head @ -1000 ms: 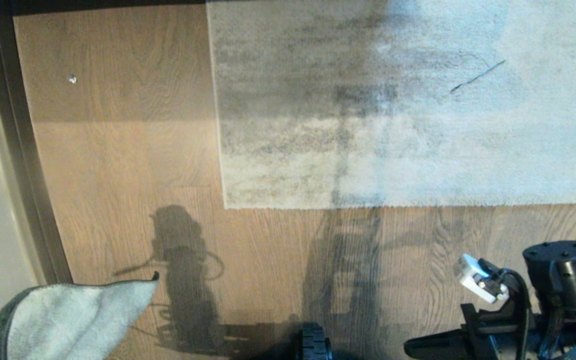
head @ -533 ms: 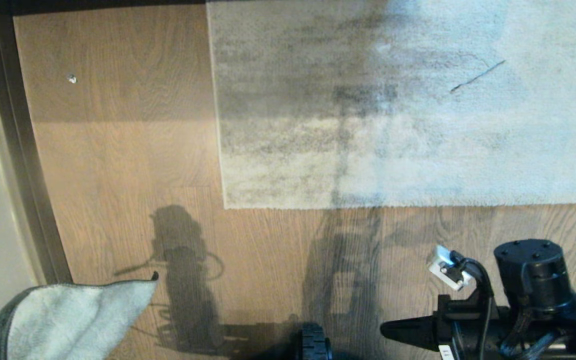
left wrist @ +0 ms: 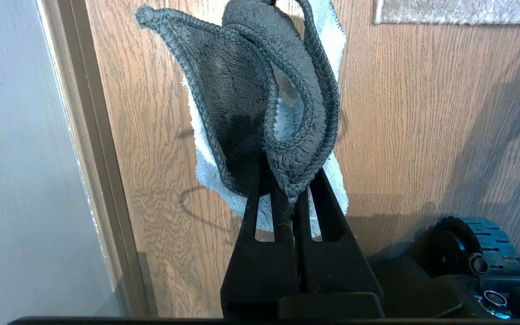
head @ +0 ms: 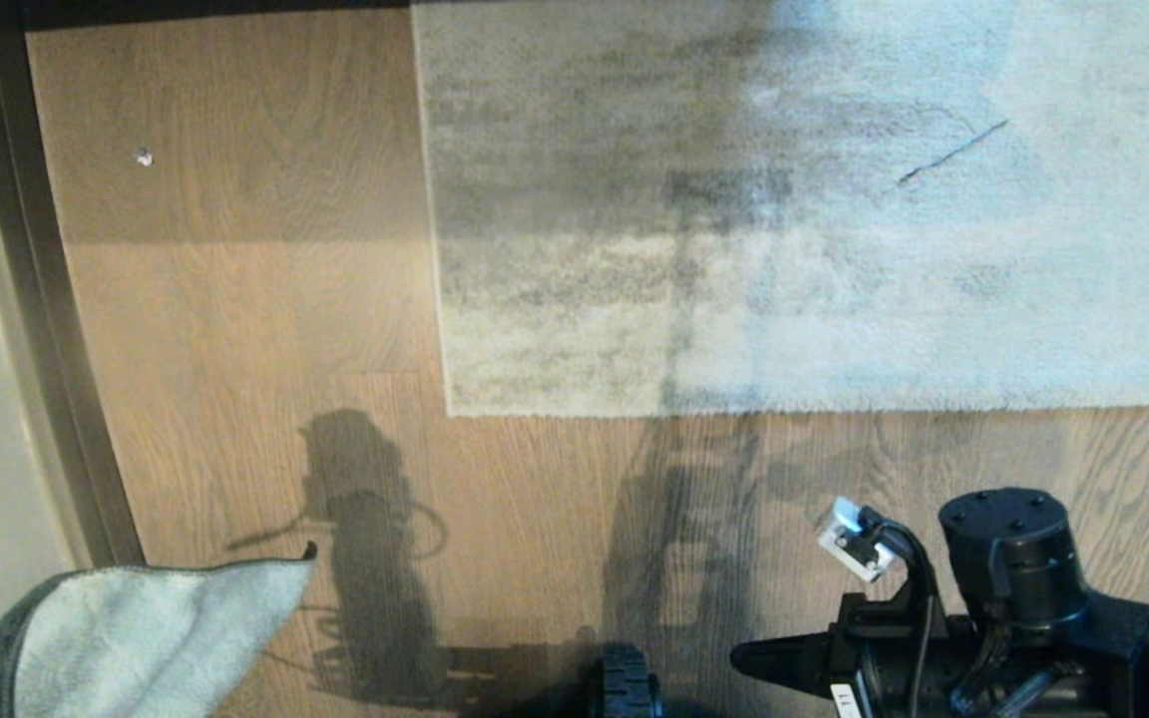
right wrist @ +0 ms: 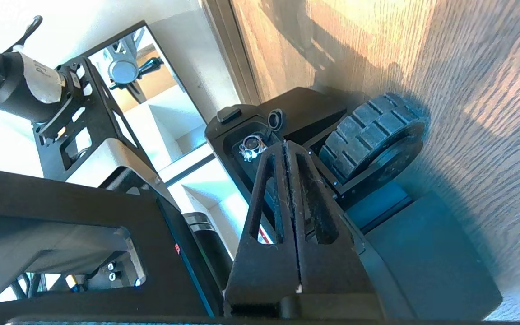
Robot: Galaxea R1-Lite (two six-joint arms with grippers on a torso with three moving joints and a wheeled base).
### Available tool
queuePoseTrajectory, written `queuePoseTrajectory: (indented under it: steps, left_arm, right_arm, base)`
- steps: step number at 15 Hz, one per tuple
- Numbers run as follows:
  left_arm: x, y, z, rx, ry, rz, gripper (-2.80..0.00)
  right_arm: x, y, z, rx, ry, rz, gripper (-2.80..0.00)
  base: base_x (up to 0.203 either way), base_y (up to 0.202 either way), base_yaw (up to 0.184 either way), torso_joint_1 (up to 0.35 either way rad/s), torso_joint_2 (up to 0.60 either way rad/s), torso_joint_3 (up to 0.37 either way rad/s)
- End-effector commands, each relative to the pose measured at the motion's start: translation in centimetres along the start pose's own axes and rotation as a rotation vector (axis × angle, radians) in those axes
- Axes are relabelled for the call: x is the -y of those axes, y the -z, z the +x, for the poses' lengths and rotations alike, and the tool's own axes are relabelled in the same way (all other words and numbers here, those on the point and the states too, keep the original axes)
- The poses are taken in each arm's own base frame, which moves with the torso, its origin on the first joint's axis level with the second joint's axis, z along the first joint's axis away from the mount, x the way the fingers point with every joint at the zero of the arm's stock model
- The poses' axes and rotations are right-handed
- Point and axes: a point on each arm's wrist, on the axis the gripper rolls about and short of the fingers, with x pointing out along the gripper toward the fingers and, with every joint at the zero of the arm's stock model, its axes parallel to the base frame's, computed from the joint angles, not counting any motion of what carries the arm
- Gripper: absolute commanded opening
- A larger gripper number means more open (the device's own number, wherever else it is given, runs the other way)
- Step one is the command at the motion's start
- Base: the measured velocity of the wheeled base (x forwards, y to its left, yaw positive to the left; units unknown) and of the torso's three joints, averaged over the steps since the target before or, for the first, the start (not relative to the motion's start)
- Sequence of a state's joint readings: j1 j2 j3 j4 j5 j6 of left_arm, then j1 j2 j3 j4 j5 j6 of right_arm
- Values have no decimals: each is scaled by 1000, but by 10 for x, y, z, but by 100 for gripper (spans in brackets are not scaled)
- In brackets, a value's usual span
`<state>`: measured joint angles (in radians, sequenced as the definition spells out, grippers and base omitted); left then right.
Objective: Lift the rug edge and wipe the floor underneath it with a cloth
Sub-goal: Lift up the carpet
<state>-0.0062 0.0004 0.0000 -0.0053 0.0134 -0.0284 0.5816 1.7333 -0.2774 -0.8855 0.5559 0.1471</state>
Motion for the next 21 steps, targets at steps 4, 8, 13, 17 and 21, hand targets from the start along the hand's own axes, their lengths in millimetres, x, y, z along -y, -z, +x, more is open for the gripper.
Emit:
queuePoseTrajectory:
  steps: [4,8,13,17,21]
  left_arm:
    - [0,0,0,1,0,-1,-280]
    - [0,0,0,1,0,-1,-280]
    - [0,0,0,1,0,-1,-280]
    - [0,0,0,1,0,-1,-280]
    - [0,0,0,0,0,-1,-280]
  right_arm:
    - [4,5,9,-33,-4,19,-280]
    - [6,8,13,-49,-2,34,-280]
    - [7,8,24,-31,-22,52,0]
    - [14,9,34,3,-28,39,0]
    - [18,13,41,20,-26,43,0]
  base:
    - [0,0,0,0,0,0]
    - [0,0,0,0,0,0]
    - [0,0,0,0,0,0]
    - [0,0,0,0,0,0]
    - [0,0,0,0,0,0]
